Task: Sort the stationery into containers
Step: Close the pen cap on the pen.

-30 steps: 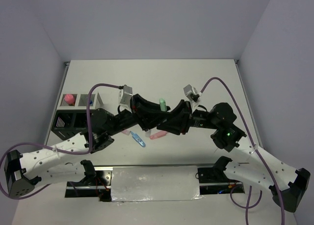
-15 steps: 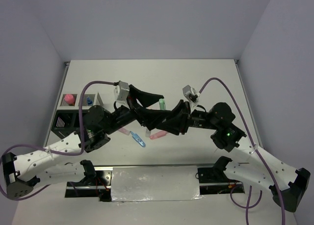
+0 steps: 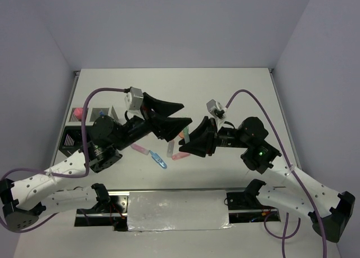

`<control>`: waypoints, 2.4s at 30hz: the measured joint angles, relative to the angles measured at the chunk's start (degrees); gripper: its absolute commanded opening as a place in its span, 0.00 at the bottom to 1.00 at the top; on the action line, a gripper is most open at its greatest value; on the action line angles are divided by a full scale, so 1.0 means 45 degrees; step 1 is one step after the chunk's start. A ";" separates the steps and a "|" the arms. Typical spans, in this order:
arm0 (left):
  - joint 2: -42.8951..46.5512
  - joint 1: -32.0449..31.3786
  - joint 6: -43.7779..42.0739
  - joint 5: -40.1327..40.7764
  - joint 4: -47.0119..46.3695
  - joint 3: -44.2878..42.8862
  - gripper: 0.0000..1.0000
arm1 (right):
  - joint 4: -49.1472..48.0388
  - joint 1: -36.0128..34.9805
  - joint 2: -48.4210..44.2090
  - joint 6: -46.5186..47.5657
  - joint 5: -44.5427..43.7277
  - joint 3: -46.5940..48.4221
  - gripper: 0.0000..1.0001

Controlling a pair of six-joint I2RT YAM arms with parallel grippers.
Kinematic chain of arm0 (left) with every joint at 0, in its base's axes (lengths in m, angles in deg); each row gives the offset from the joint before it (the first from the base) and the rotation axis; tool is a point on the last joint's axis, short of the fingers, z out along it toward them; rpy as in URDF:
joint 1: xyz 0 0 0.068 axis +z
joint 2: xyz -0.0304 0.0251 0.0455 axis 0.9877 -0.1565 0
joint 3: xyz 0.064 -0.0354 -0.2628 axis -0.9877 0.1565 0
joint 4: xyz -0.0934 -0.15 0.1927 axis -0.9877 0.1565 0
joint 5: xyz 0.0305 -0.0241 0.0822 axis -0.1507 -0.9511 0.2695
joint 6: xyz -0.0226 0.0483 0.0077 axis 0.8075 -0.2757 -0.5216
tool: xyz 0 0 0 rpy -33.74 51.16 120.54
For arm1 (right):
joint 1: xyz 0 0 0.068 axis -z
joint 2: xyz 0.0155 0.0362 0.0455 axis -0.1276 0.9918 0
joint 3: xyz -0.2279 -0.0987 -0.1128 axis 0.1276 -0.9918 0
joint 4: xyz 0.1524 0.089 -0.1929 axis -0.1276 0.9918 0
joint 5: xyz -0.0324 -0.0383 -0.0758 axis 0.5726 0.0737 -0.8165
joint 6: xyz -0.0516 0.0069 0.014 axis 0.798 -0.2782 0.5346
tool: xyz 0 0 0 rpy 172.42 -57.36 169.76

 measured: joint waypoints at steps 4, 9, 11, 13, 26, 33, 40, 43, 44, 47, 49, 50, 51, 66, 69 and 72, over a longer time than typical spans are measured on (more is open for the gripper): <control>-0.0291 0.0083 0.0121 -0.0525 0.0053 -0.0097 0.54 | 0.0053 0.0000 0.0024 0.0005 0.0058 0.0024 0.00; -0.0471 0.0092 0.0476 -0.1302 -0.0209 -0.0107 0.07 | 0.0379 0.0000 0.0078 0.0010 -0.0063 0.0131 0.00; -0.0486 0.0117 0.0593 -0.1457 -0.0233 -0.0102 0.00 | 0.0442 0.0000 0.0078 0.0044 -0.0049 0.0199 0.00; -0.0520 0.0160 0.0685 -0.1588 -0.0379 -0.0092 0.00 | 0.0534 0.0000 0.0078 0.0058 0.0010 0.0311 0.00; 0.0160 0.0199 0.1841 -0.1477 -0.3662 0.1933 0.00 | 0.1763 -0.0039 0.0675 0.0291 0.0729 0.1583 0.00; 0.0107 0.0223 0.2025 -0.1175 -0.4818 0.2327 0.00 | 0.2254 -0.0092 0.1190 0.0340 0.0889 0.2395 0.00; 0.0058 -0.0291 0.1928 0.0151 -0.5867 0.2331 0.00 | 0.3968 -0.0117 0.2123 0.0860 0.1166 0.4425 0.00; 0.0058 -0.0510 0.1870 0.0792 -0.6339 0.2361 0.00 | 0.4614 -0.0117 0.2613 0.0976 0.1355 0.5304 0.00; 0.0058 -0.0539 0.1870 0.0952 -0.6513 0.2419 0.00 | 0.4770 -0.0117 0.2730 0.1010 0.1389 0.5523 0.00; 0.0063 -0.0646 0.1865 0.1311 -0.6795 0.2603 0.00 | 0.5139 -0.0068 0.2866 0.1020 0.1443 0.5765 0.00; 0.0063 -0.0724 0.1870 0.1535 -0.6897 0.2735 0.00 | 0.5425 -0.0024 0.2958 0.1015 0.1515 0.5887 0.00; 0.0063 -0.0733 0.1875 0.1627 -0.6921 0.2764 0.00 | 0.5644 -0.0019 0.3045 0.1073 0.1520 0.6018 0.00; 0.0063 -0.0748 0.1875 0.1729 -0.6965 0.2783 0.00 | 0.5829 -0.0019 0.3143 0.1132 0.1525 0.6173 0.00; 0.0112 -0.1428 0.0835 0.3060 -0.2788 0.1345 0.45 | 0.4852 0.0092 0.2603 0.1622 0.1069 0.4711 0.00; 0.0000 -0.1768 0.0583 0.2710 -0.1243 0.1311 0.45 | 0.4221 0.0112 0.2176 0.1666 0.0651 0.4201 0.00; 0.0024 -0.1787 0.0476 0.2584 -0.0529 0.1127 0.47 | 0.4095 0.0165 0.1880 0.1734 0.0452 0.3823 0.00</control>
